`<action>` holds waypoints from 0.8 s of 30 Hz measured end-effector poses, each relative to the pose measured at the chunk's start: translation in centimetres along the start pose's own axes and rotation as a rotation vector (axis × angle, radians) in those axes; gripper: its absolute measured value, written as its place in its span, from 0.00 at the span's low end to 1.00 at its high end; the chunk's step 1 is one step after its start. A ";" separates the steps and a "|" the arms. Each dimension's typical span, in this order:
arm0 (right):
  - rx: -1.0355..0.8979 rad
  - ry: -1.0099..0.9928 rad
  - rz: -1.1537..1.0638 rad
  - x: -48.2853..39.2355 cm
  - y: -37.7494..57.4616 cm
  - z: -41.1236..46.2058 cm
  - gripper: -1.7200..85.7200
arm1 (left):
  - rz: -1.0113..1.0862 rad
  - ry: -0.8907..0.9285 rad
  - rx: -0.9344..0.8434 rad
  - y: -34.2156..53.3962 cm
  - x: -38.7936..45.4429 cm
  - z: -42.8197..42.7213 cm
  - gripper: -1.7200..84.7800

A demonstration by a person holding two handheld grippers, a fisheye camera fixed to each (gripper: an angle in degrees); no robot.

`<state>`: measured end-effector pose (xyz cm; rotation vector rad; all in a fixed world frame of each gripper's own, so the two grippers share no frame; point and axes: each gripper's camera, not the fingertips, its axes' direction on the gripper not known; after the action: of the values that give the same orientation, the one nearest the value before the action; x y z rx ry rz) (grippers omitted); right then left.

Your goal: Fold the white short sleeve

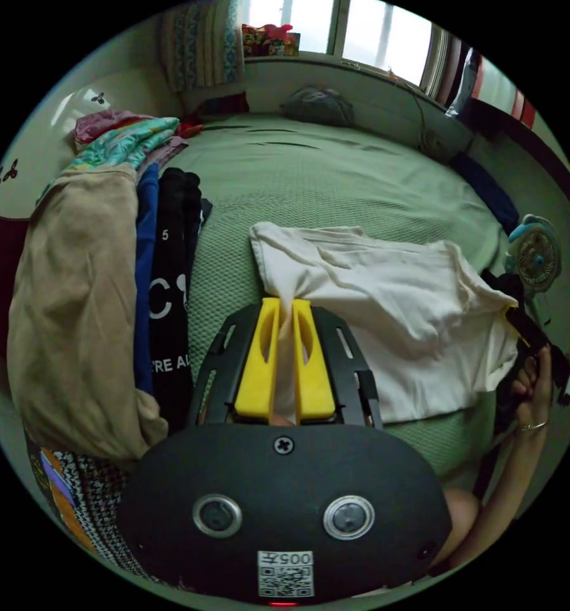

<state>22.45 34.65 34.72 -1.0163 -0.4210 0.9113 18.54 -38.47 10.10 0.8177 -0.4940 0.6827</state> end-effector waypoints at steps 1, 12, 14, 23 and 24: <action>0.003 0.022 0.016 0.7 0.1 0.2 0.02 | -0.005 -0.004 -0.006 0.0 -0.1 -0.2 0.08; -0.097 -0.016 -0.141 0.4 2.3 -0.6 0.08 | -0.052 0.044 0.026 1.7 -1.0 -3.3 0.07; -0.158 0.009 -0.213 -0.4 3.1 0.1 0.09 | -0.021 0.058 0.005 2.1 -0.4 -3.5 0.07; -0.231 0.158 -0.254 0.3 5.1 1.5 0.00 | 0.090 0.101 -0.104 2.9 3.1 -3.4 0.02; -0.228 0.156 -0.241 0.6 5.2 1.4 0.00 | 0.087 0.110 -0.130 2.9 3.3 -3.2 0.02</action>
<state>19.50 37.02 30.86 -1.2061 -0.5114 0.5728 19.17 -33.33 11.76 0.6360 -0.4715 0.7630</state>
